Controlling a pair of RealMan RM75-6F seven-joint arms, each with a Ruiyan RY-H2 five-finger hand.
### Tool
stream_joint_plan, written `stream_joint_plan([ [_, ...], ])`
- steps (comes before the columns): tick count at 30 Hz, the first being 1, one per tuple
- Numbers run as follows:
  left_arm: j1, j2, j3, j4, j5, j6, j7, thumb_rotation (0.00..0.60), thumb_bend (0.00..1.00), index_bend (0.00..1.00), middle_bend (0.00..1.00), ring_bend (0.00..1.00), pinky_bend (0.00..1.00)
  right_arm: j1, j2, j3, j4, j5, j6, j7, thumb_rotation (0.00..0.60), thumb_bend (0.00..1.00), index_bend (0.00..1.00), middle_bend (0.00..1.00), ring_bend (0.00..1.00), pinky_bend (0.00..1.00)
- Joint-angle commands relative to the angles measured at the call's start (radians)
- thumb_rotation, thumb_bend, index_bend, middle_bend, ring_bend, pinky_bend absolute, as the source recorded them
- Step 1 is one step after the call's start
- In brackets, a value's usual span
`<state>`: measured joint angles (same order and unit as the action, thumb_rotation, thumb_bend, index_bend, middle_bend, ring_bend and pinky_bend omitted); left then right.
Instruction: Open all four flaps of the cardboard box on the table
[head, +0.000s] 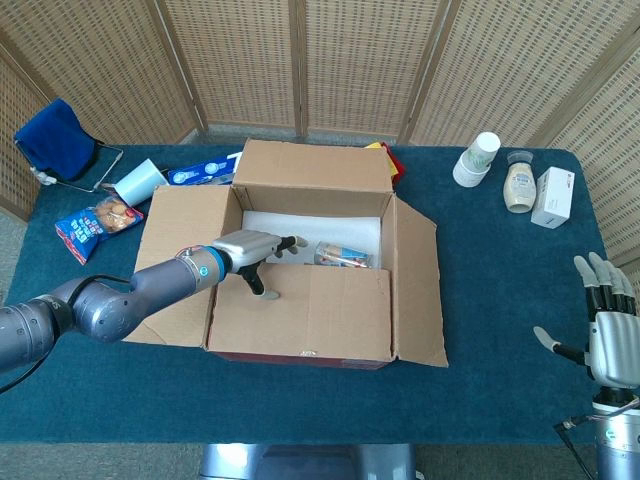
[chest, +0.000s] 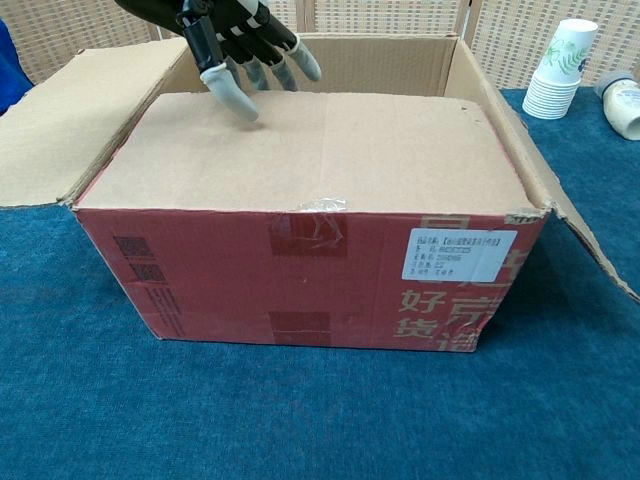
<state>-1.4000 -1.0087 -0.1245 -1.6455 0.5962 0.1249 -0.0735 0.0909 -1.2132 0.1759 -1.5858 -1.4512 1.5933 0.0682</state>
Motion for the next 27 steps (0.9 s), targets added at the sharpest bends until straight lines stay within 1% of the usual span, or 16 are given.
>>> stream_joint_plan([
  [1, -0.013, 0.008, 0.004, -0.006, 0.007, -0.017, -0.038, 0.600, 0.01, 0.07, 0.17, 0.23, 0.34, -0.001, 0.000, 0.000, 0.001, -0.001, 0.000, 0.002, 0.600, 0.00, 0.00, 0.00, 0.00, 0.00],
  [5, -0.003, 0.036, -0.022, -0.026, 0.030, -0.065, -0.088, 0.600, 0.01, 0.07, 0.17, 0.23, 0.40, 0.000, 0.001, -0.001, -0.002, -0.005, -0.001, 0.004, 0.600, 0.00, 0.00, 0.00, 0.00, 0.00],
  [8, 0.008, 0.055, -0.042, -0.038, 0.044, -0.097, -0.114, 0.600, 0.01, 0.07, 0.17, 0.21, 0.39, 0.000, 0.002, -0.004, -0.004, -0.010, -0.003, 0.005, 0.600, 0.00, 0.00, 0.00, 0.00, 0.00],
  [11, 0.027, 0.071, -0.073, -0.044, 0.060, -0.141, -0.144, 0.600, 0.01, 0.06, 0.17, 0.21, 0.39, 0.000, 0.002, -0.006, -0.004, -0.014, -0.003, 0.006, 0.600, 0.00, 0.00, 0.00, 0.00, 0.00],
  [14, 0.049, 0.081, -0.103, -0.051, 0.076, -0.158, -0.160, 0.600, 0.01, 0.06, 0.17, 0.21, 0.39, -0.001, 0.002, -0.007, -0.006, -0.017, -0.001, 0.006, 0.600, 0.00, 0.00, 0.00, 0.00, 0.00],
  [16, 0.071, 0.089, -0.135, -0.058, 0.080, -0.174, -0.177, 0.600, 0.01, 0.06, 0.17, 0.21, 0.39, -0.001, 0.004, -0.007, -0.009, -0.019, -0.001, 0.006, 0.600, 0.00, 0.00, 0.00, 0.00, 0.00],
  [19, 0.110, 0.102, -0.192, -0.068, 0.083, -0.201, -0.193, 0.600, 0.01, 0.06, 0.17, 0.21, 0.40, -0.002, 0.004, -0.008, -0.010, -0.019, 0.000, 0.007, 0.600, 0.00, 0.00, 0.00, 0.00, 0.00],
  [21, 0.147, 0.113, -0.244, -0.079, 0.085, -0.223, -0.198, 0.600, 0.01, 0.06, 0.17, 0.22, 0.40, -0.002, 0.005, -0.008, -0.011, -0.020, -0.001, 0.008, 0.600, 0.00, 0.00, 0.00, 0.00, 0.00],
  [22, 0.186, 0.127, -0.303, -0.105, 0.082, -0.218, -0.200, 0.600, 0.01, 0.07, 0.17, 0.22, 0.40, -0.002, 0.005, -0.009, -0.012, -0.022, -0.002, 0.009, 0.600, 0.00, 0.00, 0.00, 0.00, 0.00],
  [23, 0.208, 0.132, -0.328, -0.117, 0.083, -0.219, -0.198, 0.600, 0.01, 0.07, 0.17, 0.22, 0.40, -0.002, 0.005, -0.010, -0.012, -0.023, -0.002, 0.010, 0.600, 0.00, 0.00, 0.00, 0.00, 0.00],
  [27, 0.318, 0.129, -0.461, -0.154, 0.090, -0.256, -0.181, 0.600, 0.01, 0.07, 0.17, 0.22, 0.39, -0.002, 0.007, -0.012, -0.017, -0.028, -0.003, 0.010, 0.600, 0.00, 0.00, 0.00, 0.00, 0.00],
])
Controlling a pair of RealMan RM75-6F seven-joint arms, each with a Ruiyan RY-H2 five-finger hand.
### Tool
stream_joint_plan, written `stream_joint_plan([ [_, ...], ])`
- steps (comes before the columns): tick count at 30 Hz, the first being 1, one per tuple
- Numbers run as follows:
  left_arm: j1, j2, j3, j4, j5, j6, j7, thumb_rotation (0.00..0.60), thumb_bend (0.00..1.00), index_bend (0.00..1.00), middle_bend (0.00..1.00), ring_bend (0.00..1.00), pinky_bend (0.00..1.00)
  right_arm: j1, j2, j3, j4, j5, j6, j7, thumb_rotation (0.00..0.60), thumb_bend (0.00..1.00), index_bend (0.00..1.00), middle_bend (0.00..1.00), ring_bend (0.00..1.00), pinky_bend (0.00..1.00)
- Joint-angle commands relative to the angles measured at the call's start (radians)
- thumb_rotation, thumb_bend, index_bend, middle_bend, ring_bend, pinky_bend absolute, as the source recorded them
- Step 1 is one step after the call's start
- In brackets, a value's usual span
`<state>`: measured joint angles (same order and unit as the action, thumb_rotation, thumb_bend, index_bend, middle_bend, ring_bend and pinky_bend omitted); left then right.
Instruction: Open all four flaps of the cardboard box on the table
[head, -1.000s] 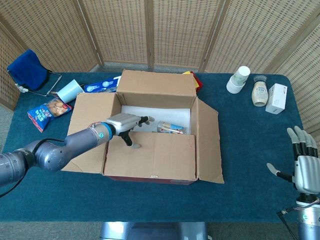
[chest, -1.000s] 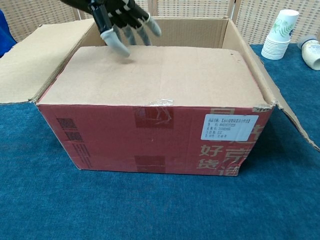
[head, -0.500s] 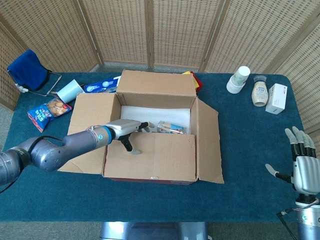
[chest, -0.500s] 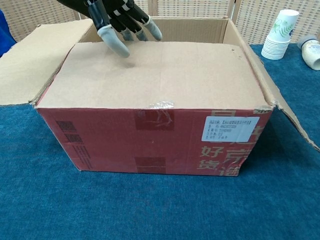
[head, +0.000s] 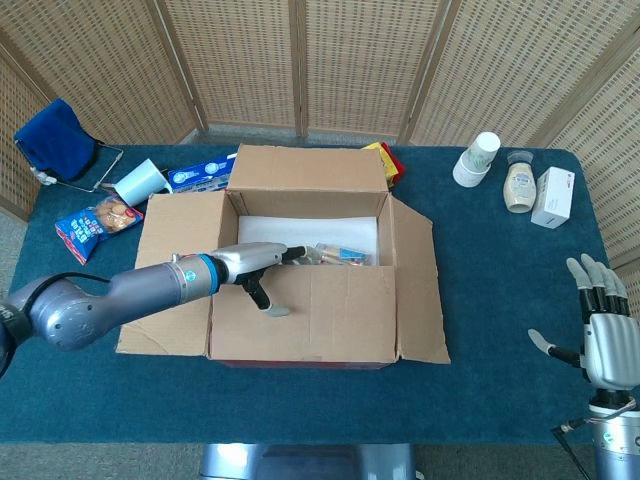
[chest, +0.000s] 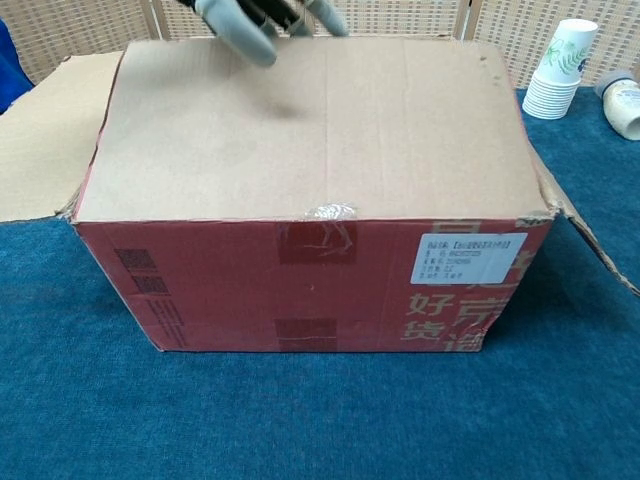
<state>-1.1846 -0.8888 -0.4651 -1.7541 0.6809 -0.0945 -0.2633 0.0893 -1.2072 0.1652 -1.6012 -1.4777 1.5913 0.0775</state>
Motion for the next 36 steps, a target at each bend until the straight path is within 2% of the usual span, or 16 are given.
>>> stream_joint_plan([
  [1, 0.137, 0.003, -0.168, -0.060, 0.005, -0.044, 0.017, 0.600, 0.01, 0.07, 0.17, 0.22, 0.39, 0.000, 0.002, -0.002, -0.002, -0.003, -0.001, 0.002, 0.600, 0.00, 0.00, 0.00, 0.00, 0.00],
  [4, 0.208, -0.001, -0.254, -0.099, 0.030, -0.054, 0.059, 0.600, 0.01, 0.07, 0.17, 0.22, 0.39, 0.000, 0.004, -0.002, -0.005, -0.003, -0.003, 0.004, 0.600, 0.00, 0.00, 0.00, 0.00, 0.00],
  [7, 0.251, 0.001, -0.318, -0.128, 0.035, -0.077, 0.072, 0.600, 0.01, 0.07, 0.17, 0.22, 0.39, 0.001, 0.003, -0.002, -0.006, -0.003, -0.005, 0.002, 0.600, 0.00, 0.00, 0.00, 0.00, 0.00],
  [12, 0.301, -0.012, -0.397, -0.143, 0.009, -0.140, 0.073, 0.600, 0.01, 0.07, 0.17, 0.22, 0.37, 0.002, 0.004, -0.005, -0.010, -0.006, -0.008, 0.000, 0.600, 0.00, 0.00, 0.00, 0.00, 0.00],
  [20, 0.353, -0.098, -0.510, -0.105, -0.065, -0.274, 0.115, 0.600, 0.01, 0.07, 0.16, 0.23, 0.34, 0.002, 0.004, -0.005, -0.012, -0.007, -0.008, -0.006, 0.600, 0.00, 0.00, 0.00, 0.00, 0.00],
  [28, 0.368, -0.159, -0.558, -0.103, -0.105, -0.341, 0.159, 0.600, 0.01, 0.07, 0.15, 0.24, 0.39, 0.005, 0.001, -0.005, -0.010, -0.004, -0.013, -0.012, 0.600, 0.00, 0.00, 0.00, 0.00, 0.00],
  [36, 0.385, -0.247, -0.569, -0.097, -0.149, -0.394, 0.207, 0.600, 0.01, 0.07, 0.14, 0.25, 0.44, 0.006, -0.001, -0.006, -0.014, -0.002, -0.017, -0.018, 0.600, 0.00, 0.00, 0.00, 0.00, 0.00],
])
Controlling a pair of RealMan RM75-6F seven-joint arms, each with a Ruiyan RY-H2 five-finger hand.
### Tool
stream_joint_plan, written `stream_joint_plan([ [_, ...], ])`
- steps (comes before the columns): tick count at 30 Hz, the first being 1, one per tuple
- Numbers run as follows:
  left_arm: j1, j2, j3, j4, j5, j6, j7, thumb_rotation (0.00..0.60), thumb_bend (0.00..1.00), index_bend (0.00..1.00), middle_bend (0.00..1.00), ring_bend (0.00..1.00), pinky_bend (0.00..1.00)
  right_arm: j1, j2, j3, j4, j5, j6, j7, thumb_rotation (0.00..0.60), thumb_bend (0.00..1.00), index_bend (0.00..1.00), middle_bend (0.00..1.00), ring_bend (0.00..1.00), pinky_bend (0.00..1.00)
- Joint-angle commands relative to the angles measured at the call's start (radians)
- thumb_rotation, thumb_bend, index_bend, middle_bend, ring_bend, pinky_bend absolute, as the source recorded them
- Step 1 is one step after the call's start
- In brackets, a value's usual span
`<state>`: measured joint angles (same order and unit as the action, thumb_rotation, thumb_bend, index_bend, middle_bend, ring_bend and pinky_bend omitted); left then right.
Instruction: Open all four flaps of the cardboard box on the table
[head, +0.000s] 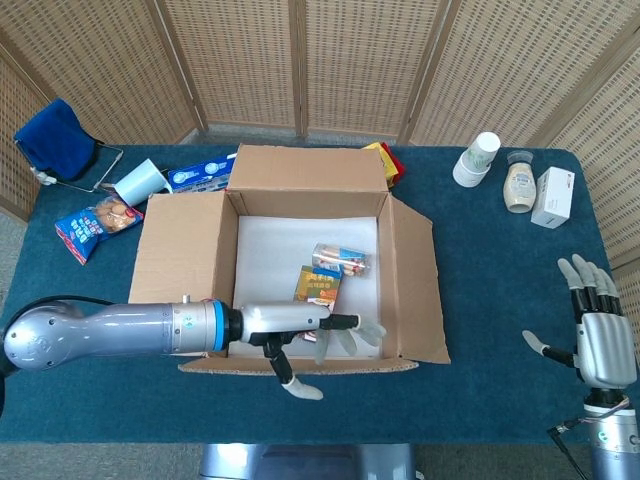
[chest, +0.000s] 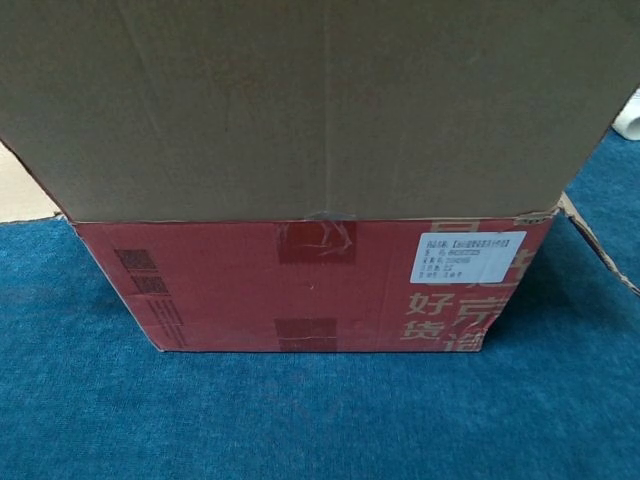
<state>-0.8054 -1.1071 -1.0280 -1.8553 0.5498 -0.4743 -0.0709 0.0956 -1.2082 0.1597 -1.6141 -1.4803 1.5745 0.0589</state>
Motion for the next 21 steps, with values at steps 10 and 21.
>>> stream_joint_plan([
  [10, -0.007, -0.094, 0.056, 0.037, -0.018, -0.061, 0.040, 0.600, 0.01, 0.07, 0.13, 0.25, 0.45, 0.000, 0.002, -0.001, -0.003, -0.002, 0.000, 0.001, 0.600, 0.00, 0.00, 0.00, 0.00, 0.00],
  [21, -0.022, -0.167, 0.137, 0.072, 0.003, -0.072, 0.067, 0.600, 0.01, 0.07, 0.12, 0.25, 0.45, 0.000, 0.001, -0.001, -0.005, 0.000, -0.001, 0.000, 0.600, 0.00, 0.00, 0.00, 0.00, 0.00],
])
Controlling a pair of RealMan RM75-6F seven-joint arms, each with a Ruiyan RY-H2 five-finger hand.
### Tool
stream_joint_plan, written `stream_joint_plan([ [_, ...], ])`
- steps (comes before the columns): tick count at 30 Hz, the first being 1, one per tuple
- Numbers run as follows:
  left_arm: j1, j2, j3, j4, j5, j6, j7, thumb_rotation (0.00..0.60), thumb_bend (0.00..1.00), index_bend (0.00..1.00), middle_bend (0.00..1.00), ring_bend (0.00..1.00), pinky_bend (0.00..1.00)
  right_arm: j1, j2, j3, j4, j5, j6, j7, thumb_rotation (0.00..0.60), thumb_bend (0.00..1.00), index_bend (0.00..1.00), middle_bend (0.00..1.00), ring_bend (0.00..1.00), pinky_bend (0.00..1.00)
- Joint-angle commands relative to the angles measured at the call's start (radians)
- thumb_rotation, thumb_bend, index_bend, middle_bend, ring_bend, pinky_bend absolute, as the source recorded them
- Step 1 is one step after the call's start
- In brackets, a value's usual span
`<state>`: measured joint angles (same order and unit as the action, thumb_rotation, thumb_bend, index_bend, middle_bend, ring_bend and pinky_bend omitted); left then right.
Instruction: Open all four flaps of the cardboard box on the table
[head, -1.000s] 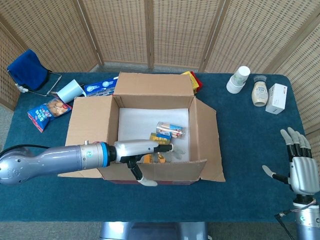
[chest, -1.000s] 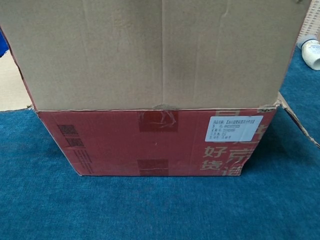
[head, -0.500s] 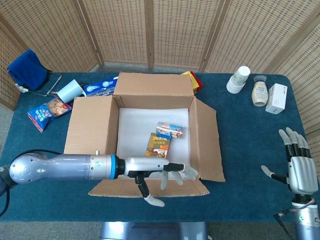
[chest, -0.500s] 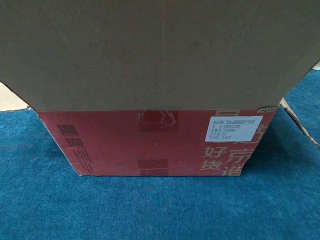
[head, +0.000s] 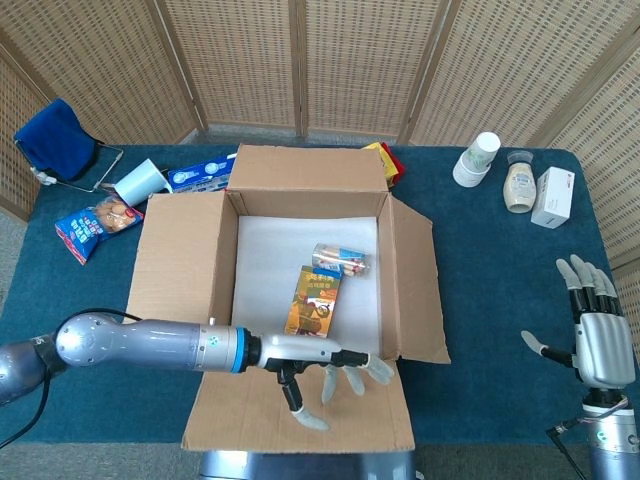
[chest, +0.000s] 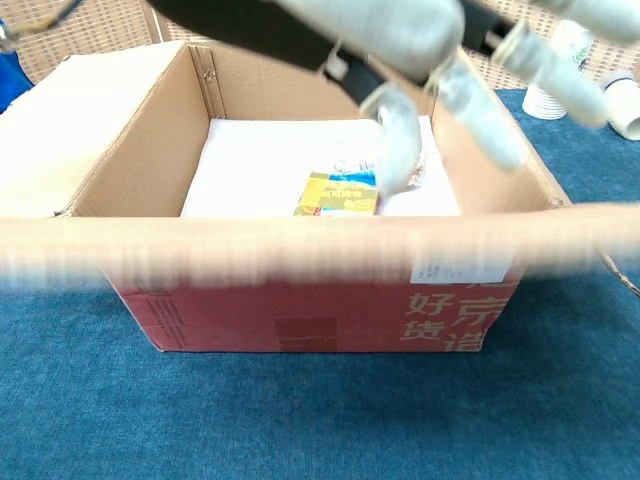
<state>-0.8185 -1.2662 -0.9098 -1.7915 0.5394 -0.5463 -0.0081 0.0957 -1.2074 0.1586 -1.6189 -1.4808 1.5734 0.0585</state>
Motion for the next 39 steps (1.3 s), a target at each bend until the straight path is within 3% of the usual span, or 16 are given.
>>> stream_joint_plan([
  [1, -0.016, -0.008, 0.030, 0.010, 0.022, 0.003, 0.002, 0.600, 0.01, 0.07, 0.12, 0.25, 0.45, 0.000, 0.000, 0.001, 0.000, 0.001, 0.000, 0.001, 0.600, 0.00, 0.00, 0.00, 0.00, 0.00],
  [8, -0.052, -0.007, 0.092, 0.009, 0.061, 0.028, -0.020, 0.600, 0.01, 0.07, 0.12, 0.25, 0.45, 0.002, 0.000, -0.001, 0.000, -0.003, -0.002, 0.001, 0.600, 0.00, 0.00, 0.00, 0.00, 0.00],
  [13, -0.060, 0.003, 0.104, -0.003, 0.086, 0.061, -0.020, 0.600, 0.02, 0.07, 0.12, 0.25, 0.45, 0.001, 0.002, -0.001, -0.002, -0.001, -0.003, 0.007, 0.600, 0.00, 0.00, 0.00, 0.00, 0.00],
  [15, -0.046, 0.015, 0.095, -0.028, 0.111, 0.112, 0.001, 0.600, 0.02, 0.07, 0.11, 0.25, 0.39, 0.000, 0.004, -0.001, -0.003, -0.002, -0.001, 0.010, 0.600, 0.00, 0.00, 0.00, 0.00, 0.00],
  [18, -0.005, 0.051, 0.085, -0.093, 0.184, 0.239, 0.052, 0.600, 0.02, 0.08, 0.11, 0.24, 0.28, -0.001, 0.006, -0.002, -0.005, -0.004, 0.000, 0.012, 0.600, 0.00, 0.00, 0.00, 0.00, 0.00],
  [22, 0.095, 0.145, 0.110, -0.211, 0.297, 0.446, 0.098, 0.600, 0.02, 0.08, 0.06, 0.18, 0.33, -0.002, 0.009, -0.004, -0.010, -0.008, 0.000, 0.019, 0.600, 0.00, 0.00, 0.00, 0.00, 0.00],
  [26, 0.206, 0.233, 0.123, -0.293, 0.383, 0.603, 0.120, 0.600, 0.03, 0.08, 0.01, 0.11, 0.24, -0.002, 0.012, -0.006, -0.014, -0.015, 0.003, 0.023, 0.600, 0.00, 0.00, 0.00, 0.00, 0.00],
  [33, 0.479, 0.348, 0.120, -0.408, 0.635, 0.981, 0.153, 0.600, 0.04, 0.09, 0.00, 0.01, 0.11, -0.005, 0.016, -0.013, -0.028, -0.031, 0.009, 0.019, 0.600, 0.00, 0.00, 0.00, 0.00, 0.00],
  [39, 0.697, 0.461, 0.190, -0.425, 0.864, 1.236, 0.084, 0.600, 0.05, 0.09, 0.00, 0.00, 0.09, -0.008, 0.021, -0.022, -0.047, -0.045, 0.015, 0.000, 0.600, 0.00, 0.00, 0.00, 0.00, 0.00],
])
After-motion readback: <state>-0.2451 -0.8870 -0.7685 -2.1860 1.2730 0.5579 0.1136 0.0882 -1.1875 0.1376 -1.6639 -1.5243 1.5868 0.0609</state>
